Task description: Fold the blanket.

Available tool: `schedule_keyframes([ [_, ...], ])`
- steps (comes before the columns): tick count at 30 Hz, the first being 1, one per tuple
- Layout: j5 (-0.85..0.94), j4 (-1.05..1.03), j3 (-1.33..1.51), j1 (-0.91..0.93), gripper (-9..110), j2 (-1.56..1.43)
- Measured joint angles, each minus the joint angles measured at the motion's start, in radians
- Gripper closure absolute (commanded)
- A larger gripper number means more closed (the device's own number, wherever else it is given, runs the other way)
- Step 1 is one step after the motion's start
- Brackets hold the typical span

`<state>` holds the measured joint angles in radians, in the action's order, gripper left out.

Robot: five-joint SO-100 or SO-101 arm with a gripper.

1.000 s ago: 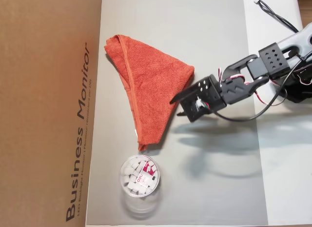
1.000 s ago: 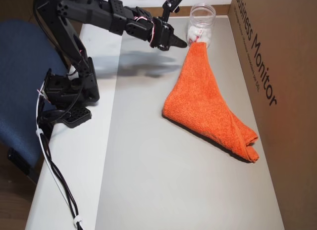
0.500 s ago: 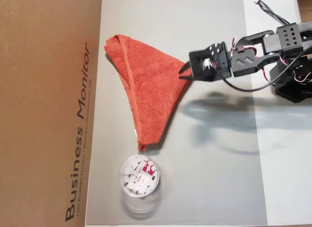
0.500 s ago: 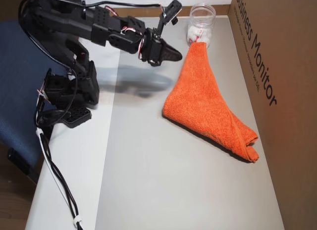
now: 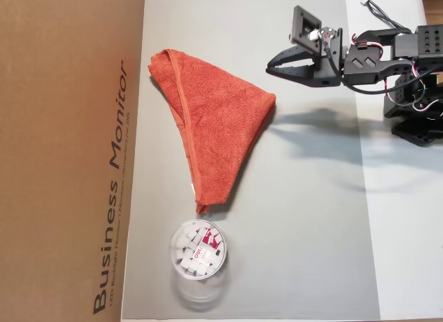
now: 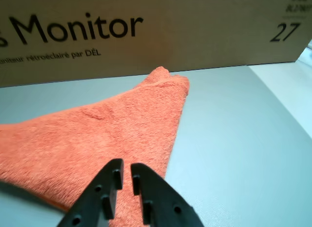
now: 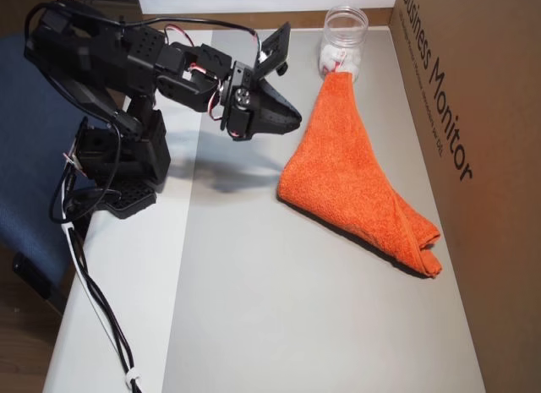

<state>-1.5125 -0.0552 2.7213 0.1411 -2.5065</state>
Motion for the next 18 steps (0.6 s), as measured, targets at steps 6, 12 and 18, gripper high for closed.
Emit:
schedule_keyframes([
  [6,-0.006,0.0,0.064,0.002,102,-0.103],
  [12,-0.008,-0.086,0.091,-0.011,102,-0.184],
  [18,-0.008,-0.402,0.083,-0.006,102,-0.291],
])
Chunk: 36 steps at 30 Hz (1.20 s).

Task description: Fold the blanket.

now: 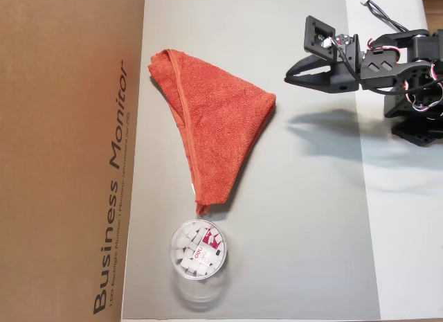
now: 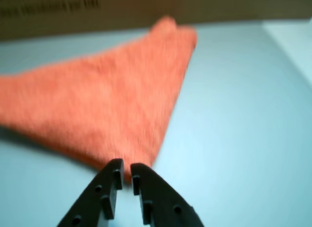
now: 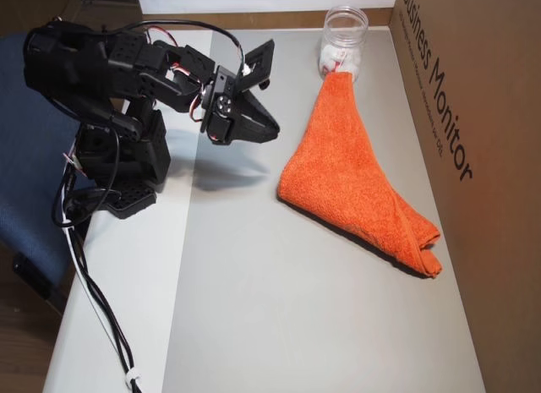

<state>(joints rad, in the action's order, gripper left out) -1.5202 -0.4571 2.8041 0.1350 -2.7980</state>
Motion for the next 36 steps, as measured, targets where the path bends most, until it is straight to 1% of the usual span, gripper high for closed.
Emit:
schedule_keyframes([
  [10,0.0,-0.419,0.0,-0.006,102,-0.235],
  [18,0.0,-0.667,0.0,-0.005,102,-0.342],
  [23,0.0,-0.709,0.054,-0.005,102,-0.417],
  [32,0.002,-0.712,0.195,-0.005,102,-0.572],
  [36,0.002,-0.712,0.239,-0.005,102,-0.592],
])
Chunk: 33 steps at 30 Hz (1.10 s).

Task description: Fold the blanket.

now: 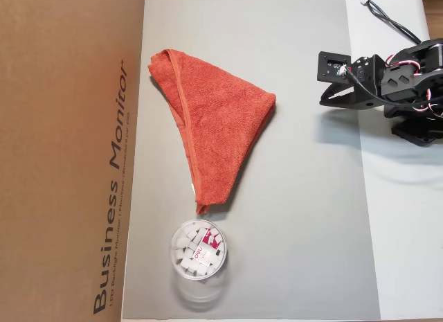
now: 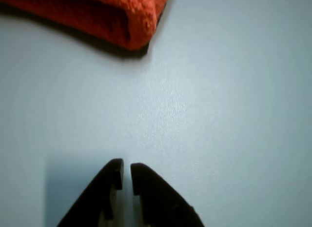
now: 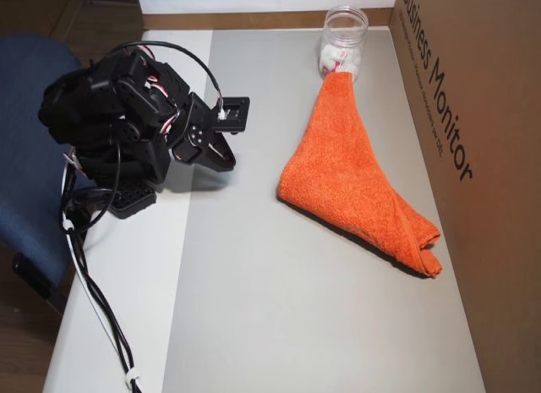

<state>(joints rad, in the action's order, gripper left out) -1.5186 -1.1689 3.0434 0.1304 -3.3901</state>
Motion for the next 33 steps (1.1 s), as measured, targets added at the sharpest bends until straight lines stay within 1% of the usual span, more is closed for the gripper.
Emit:
schedule_keyframes([
  [9,0.0,-0.002,0.078,0.0,102,0.0],
  [21,0.0,-0.141,0.083,0.0,102,0.0],
  [33,0.0,-0.146,0.083,0.002,102,0.0],
])
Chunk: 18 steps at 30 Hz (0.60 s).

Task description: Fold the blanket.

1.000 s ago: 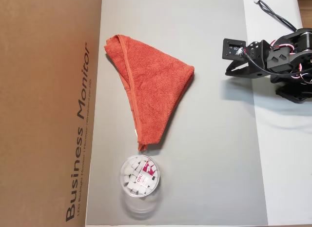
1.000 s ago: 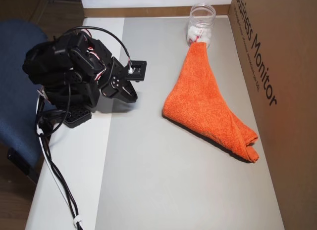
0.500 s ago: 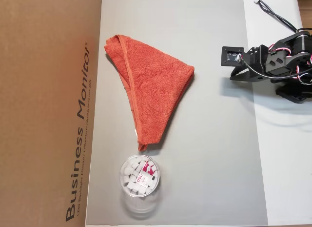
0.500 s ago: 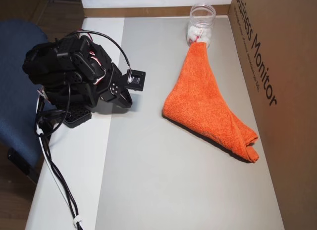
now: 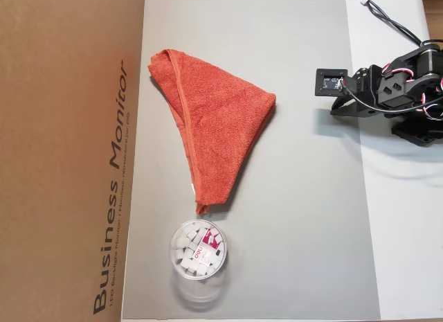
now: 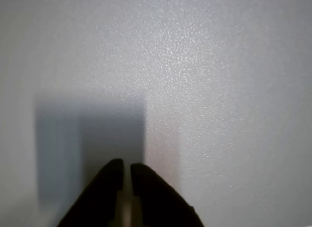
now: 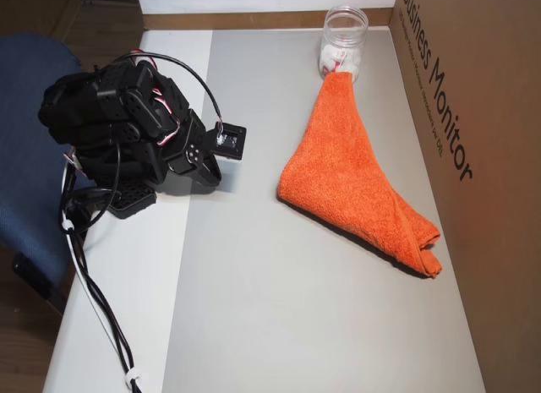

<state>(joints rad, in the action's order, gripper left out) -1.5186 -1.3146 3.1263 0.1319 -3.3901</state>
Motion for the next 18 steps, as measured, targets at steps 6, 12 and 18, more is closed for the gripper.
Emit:
schedule_keyframes([
  [6,0.0,0.0,0.0,0.009,102,0.0],
  [12,0.0,0.0,0.0,0.009,102,0.0],
  [18,0.0,0.0,0.0,0.009,102,0.0],
])
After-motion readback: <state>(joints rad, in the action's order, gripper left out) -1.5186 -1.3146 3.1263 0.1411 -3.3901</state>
